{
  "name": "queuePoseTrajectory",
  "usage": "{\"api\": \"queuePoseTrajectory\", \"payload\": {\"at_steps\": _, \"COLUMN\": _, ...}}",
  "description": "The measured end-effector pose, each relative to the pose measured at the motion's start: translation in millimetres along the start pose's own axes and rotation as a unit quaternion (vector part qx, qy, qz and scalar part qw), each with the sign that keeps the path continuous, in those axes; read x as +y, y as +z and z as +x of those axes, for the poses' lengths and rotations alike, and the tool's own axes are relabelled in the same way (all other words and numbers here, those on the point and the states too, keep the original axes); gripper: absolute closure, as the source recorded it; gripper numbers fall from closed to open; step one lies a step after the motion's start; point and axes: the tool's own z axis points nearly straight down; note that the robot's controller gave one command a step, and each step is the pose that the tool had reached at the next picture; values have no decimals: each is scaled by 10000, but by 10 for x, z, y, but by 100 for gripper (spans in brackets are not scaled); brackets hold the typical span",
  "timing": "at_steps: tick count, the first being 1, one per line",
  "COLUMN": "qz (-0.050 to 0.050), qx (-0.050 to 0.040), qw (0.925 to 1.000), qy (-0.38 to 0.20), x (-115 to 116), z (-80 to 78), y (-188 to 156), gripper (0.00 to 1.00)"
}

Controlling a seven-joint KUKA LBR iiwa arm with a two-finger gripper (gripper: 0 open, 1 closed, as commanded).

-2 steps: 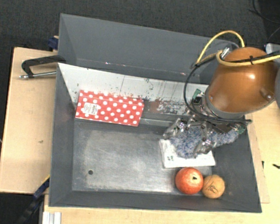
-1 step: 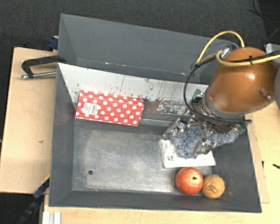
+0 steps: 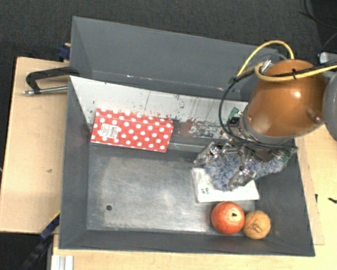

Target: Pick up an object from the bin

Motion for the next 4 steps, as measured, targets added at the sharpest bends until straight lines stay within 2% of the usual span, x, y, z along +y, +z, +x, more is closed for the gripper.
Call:
{"api": "queuePoseTrajectory", "payload": {"at_steps": 1, "qz": -41, "qx": 14, "qw": 9990, "qy": 447, "x": -294, "z": -45, "y": 703, "gripper": 0}}
{"api": "queuePoseTrajectory", "payload": {"at_steps": 2, "qz": -7, "qx": -26, "qw": 9993, "qy": 365, "x": -385, "z": -78, "y": 707, "gripper": 100}}
{"api": "queuePoseTrajectory", "payload": {"at_steps": 3, "qz": -7, "qx": -26, "qw": 9993, "qy": 366, "x": -385, "z": -78, "y": 707, "gripper": 100}}
{"api": "queuePoseTrajectory", "payload": {"at_steps": 4, "qz": -25, "qx": 4, "qw": 10000, "qy": -84, "x": -391, "z": 104, "y": -312, "gripper": 100}}
